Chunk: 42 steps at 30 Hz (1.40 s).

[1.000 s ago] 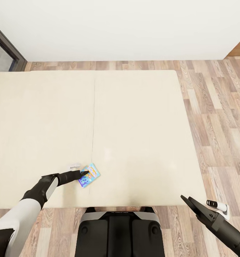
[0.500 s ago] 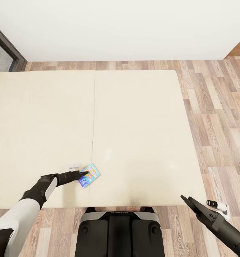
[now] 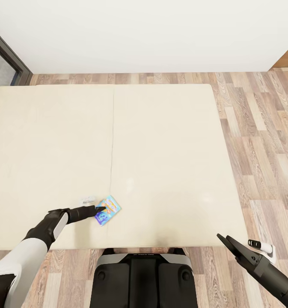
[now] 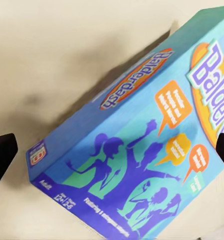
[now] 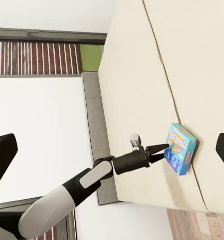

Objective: Put all the toys in the child's room - the three board games (two on the bed and one on the table), the two jigsaw puzzles on the table, and the tennis ball on the table - inside the toy box on the table in the child's room.

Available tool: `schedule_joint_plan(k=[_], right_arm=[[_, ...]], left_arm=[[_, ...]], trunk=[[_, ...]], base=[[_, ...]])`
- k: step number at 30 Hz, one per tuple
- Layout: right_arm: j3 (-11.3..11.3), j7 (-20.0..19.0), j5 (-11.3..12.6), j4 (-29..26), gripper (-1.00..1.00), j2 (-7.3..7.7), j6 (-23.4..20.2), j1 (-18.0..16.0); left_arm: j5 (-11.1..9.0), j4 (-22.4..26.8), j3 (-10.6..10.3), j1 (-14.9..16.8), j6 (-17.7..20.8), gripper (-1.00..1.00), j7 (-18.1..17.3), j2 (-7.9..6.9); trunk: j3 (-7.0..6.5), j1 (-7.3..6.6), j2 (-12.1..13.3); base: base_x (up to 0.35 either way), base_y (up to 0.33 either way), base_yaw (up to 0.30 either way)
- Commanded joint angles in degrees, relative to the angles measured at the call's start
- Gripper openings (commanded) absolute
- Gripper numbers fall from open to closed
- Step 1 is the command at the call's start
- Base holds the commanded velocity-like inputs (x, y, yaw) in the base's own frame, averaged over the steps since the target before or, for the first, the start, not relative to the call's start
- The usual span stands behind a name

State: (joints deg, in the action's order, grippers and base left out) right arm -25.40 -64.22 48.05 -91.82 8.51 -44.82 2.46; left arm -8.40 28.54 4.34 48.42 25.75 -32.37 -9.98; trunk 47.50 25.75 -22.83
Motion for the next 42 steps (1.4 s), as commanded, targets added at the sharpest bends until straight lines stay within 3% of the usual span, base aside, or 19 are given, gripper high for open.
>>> schedule_joint_plan(k=[1,5,15,42], right_arm=[[0.00,0.06,0.29,-0.03,1.00,0.02,-0.35,0.01],[0.00,0.02,0.30,-0.03,1.00,0.02,-0.35,0.01],[0.00,-0.02,0.35,-0.03,1.00,0.02,-0.35,0.00],[0.00,0.03,0.37,-0.03,1.00,0.03,-0.35,0.00]], left_arm=[[-0.30,0.02,0.16,0.01,0.68,1.00,-0.20,0.03],[-0.22,0.02,0.15,0.00,0.96,1.00,-0.49,0.04],[-0.02,0.02,-0.01,0.00,1.13,1.00,-5.15,0.18],[-0.03,0.08,0.05,0.00,1.09,1.00,-5.60,0.21]], trunk=[[0.05,0.04,-0.09],[0.05,0.04,-0.09],[0.05,0.04,-0.09],[0.05,0.04,-0.09]], base=[[0.000,0.000,0.000],[0.000,0.000,0.000],[0.000,-0.065,0.000],[0.000,-0.063,0.000]])
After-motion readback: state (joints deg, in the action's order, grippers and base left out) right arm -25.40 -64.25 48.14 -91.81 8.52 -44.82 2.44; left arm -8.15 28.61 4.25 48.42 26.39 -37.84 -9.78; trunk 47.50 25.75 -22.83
